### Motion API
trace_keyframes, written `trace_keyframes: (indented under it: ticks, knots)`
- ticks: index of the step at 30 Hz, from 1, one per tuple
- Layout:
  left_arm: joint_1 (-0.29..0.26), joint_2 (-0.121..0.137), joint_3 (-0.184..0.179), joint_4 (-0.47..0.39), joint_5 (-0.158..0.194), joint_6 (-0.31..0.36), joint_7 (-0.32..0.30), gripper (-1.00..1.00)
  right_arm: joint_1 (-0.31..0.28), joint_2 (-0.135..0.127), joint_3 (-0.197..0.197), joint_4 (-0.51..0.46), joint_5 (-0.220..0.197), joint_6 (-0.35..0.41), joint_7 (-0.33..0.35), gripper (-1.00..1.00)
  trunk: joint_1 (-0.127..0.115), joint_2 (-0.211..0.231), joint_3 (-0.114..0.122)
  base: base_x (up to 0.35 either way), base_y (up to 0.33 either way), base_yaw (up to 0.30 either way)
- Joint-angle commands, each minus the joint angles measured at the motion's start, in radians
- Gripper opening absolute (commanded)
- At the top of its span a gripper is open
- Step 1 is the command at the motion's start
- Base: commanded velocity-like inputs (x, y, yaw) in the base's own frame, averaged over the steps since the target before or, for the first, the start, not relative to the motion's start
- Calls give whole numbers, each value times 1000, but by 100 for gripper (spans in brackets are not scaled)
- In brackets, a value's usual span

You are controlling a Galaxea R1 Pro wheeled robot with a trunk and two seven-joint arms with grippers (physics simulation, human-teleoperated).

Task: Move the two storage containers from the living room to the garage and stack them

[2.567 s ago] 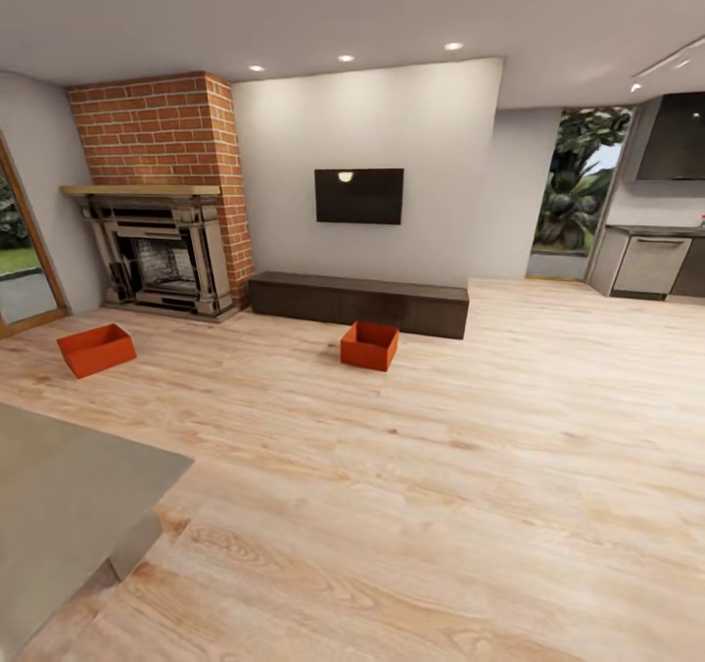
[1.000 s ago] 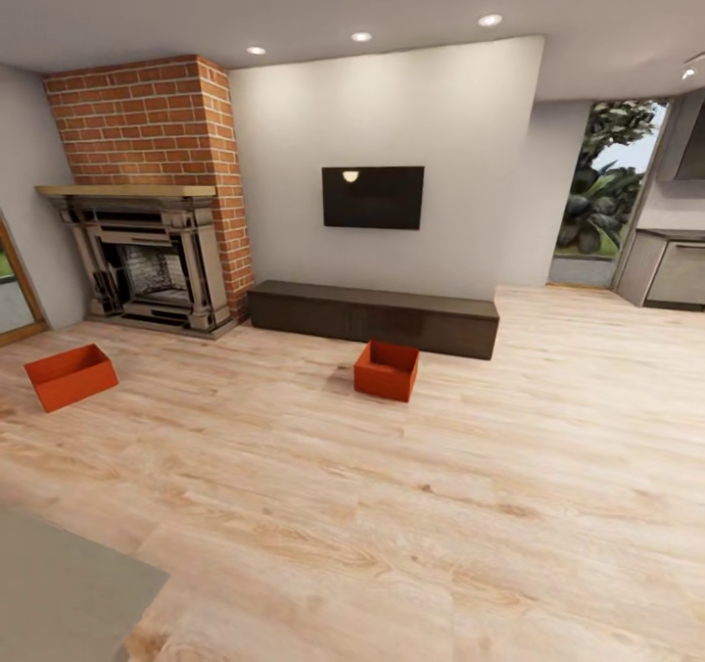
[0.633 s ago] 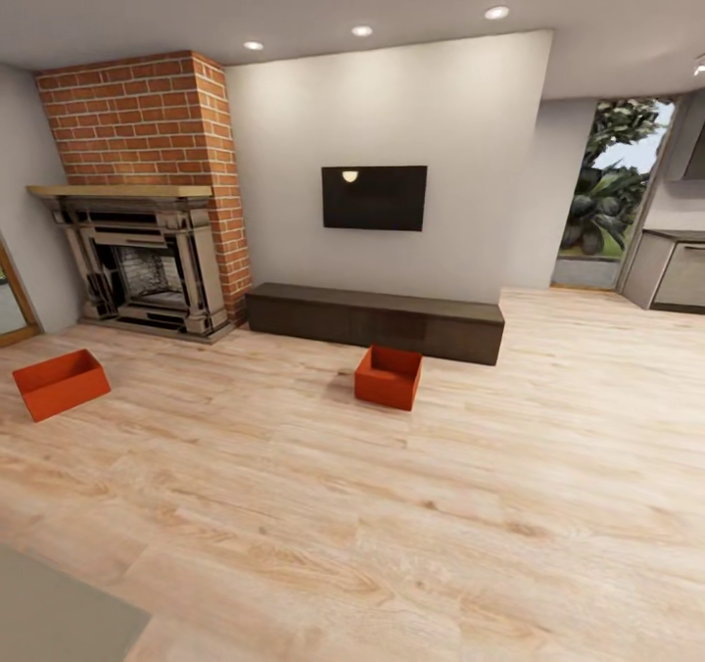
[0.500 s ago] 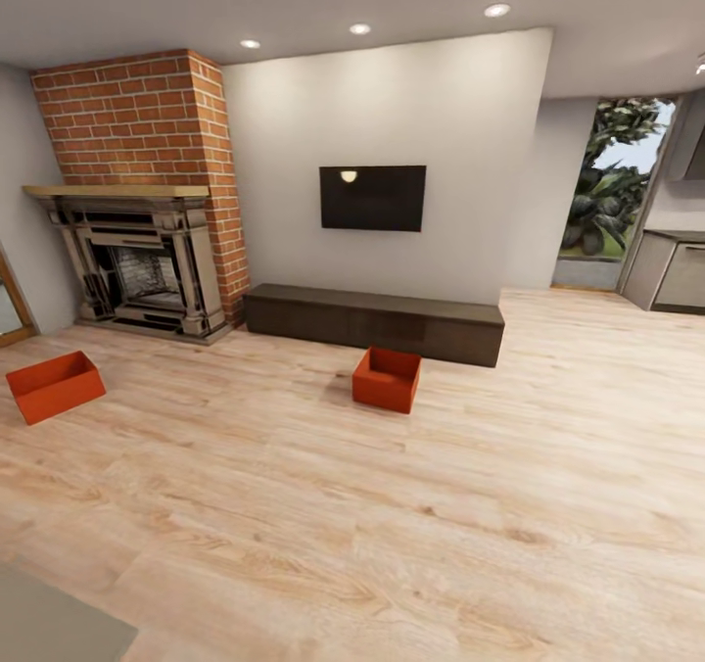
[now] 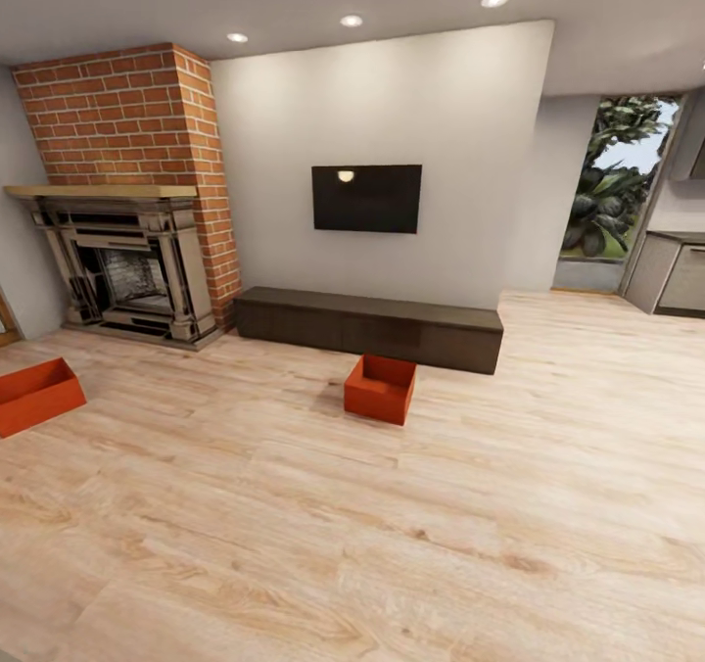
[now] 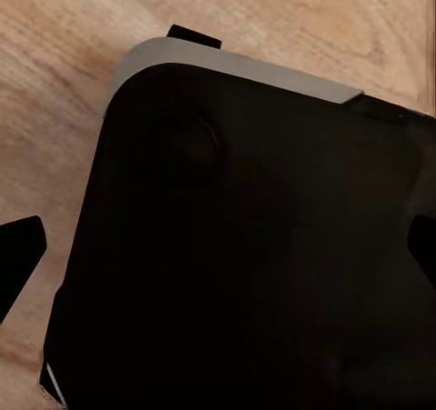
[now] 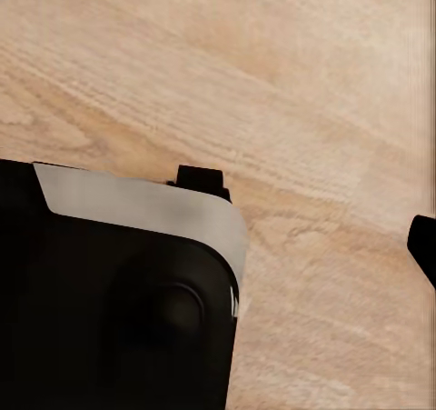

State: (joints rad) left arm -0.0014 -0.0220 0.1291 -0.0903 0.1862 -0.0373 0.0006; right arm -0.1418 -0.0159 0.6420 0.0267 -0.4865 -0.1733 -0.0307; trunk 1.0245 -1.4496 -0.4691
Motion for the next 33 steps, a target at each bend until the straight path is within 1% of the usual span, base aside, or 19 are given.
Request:
trace_keyframes:
  ticks: [1,5,11,21,25,33]
  knots:
    - [0,0,7,0,2,-1,0,100,-1,1,8,2,-7,-5,-1,100,1,0,-1,311,-52,0]
    - [0,0,7,0,2,15,1,100,-1,1,8,2,-7,-5,-2,100,1,0,-1,316,-20,0]
    - [0,2,7,-2,3,21,1,100,-1,3,7,1,-20,-8,-2,100,1,0,-1,320,-2,-22]
    - [0,2,9,-2,4,15,1,100,-1,4,11,1,-11,-3,2,100,1,0,-1,324,59,-225]
    - [0,2,9,-3,3,10,1,100,-1,4,7,1,-11,-4,2,100,1,0,-1,324,99,-231]
    - [0,3,9,-3,4,9,1,100,-1,2,11,1,-8,-7,2,100,1,0,-1,324,112,-40]
